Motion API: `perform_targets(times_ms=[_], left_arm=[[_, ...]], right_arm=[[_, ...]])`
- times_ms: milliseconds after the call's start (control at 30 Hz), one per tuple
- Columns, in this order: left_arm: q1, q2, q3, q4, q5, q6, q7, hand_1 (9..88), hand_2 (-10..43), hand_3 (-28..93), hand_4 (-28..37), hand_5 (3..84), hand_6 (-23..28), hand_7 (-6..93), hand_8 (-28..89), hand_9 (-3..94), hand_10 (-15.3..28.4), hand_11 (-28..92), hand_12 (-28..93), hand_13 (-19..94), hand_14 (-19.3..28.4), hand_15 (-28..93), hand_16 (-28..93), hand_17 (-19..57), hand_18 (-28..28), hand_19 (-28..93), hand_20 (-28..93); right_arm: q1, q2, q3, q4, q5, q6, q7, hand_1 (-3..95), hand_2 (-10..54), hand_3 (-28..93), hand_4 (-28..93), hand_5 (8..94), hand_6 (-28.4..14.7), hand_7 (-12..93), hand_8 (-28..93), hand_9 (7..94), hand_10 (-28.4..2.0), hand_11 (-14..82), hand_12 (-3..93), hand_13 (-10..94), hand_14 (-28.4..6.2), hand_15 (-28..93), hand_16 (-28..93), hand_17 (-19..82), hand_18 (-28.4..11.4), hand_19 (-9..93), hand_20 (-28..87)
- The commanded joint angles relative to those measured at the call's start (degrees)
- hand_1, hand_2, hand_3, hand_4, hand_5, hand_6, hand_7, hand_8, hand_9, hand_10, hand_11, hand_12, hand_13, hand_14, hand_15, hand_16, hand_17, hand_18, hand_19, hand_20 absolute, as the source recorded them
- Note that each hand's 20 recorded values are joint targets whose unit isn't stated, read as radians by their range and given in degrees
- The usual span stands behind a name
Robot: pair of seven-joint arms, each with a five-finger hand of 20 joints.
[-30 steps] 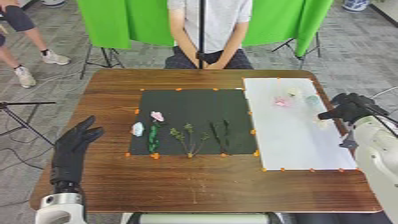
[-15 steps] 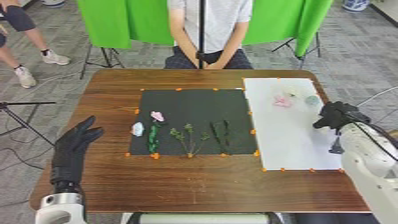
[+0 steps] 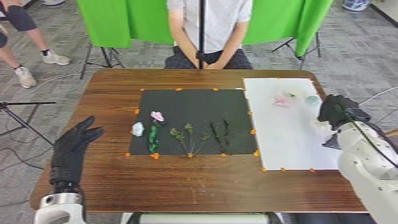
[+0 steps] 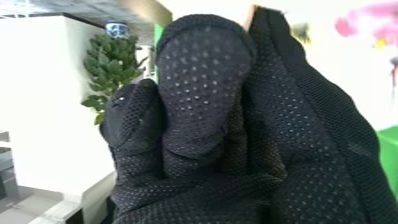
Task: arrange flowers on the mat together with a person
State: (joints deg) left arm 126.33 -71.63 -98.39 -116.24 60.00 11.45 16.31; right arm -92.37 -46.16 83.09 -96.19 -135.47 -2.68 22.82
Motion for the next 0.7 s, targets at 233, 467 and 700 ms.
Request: perform_targets(times_ms=[233,467,700], left_arm=[[0.76,0.11,-0.3,-0.05,-0.07,0.26,-1.2,21.4,1.8,69,-27.0,48.9,2.9,12.1,-7,50.9,15.1,21,14,39,17.5,20,-1,6.4,11.2,11,15],[0.32,0.13,0.02,0.23,-0.07,0.03,-1.53,21.4,1.8,69,-27.1,48.8,2.8,12.0,-7,50.9,15.0,21,14,39,17.4,20,-1,6.4,11.2,11,15],[-0.64,0.51,0.5,0.58,-0.14,-0.21,-1.86,21.3,1.9,69,-27.2,48.7,2.8,12.1,-7,50.9,15.0,21,14,39,17.5,21,-1,6.4,11.2,11,15]], right_arm=[[14.62,-1.01,-8.64,-12.4,9.42,-0.21,-0.94,65.7,-9.5,54,-21,84.7,0.6,19,9,93.7,-8.4,9.3,32.9,94,-0.2,47,23,63,-11.3,88,28],[25.13,-9.28,-22.73,-10.74,14.1,-3.43,-4.37,65.7,-9.5,55,-21,85.2,0.7,18,9,93.7,-8.7,10.1,32.4,94,0.0,49,23,63,-11.4,90,28],[30.61,-16.34,-35.25,-6.99,12.99,-5.75,-7.16,65.6,-9.5,54,-22,85.4,0.7,18,9,93.7,-8.4,10.0,31.9,94,0.0,52,22,63,-11.9,92,29]])
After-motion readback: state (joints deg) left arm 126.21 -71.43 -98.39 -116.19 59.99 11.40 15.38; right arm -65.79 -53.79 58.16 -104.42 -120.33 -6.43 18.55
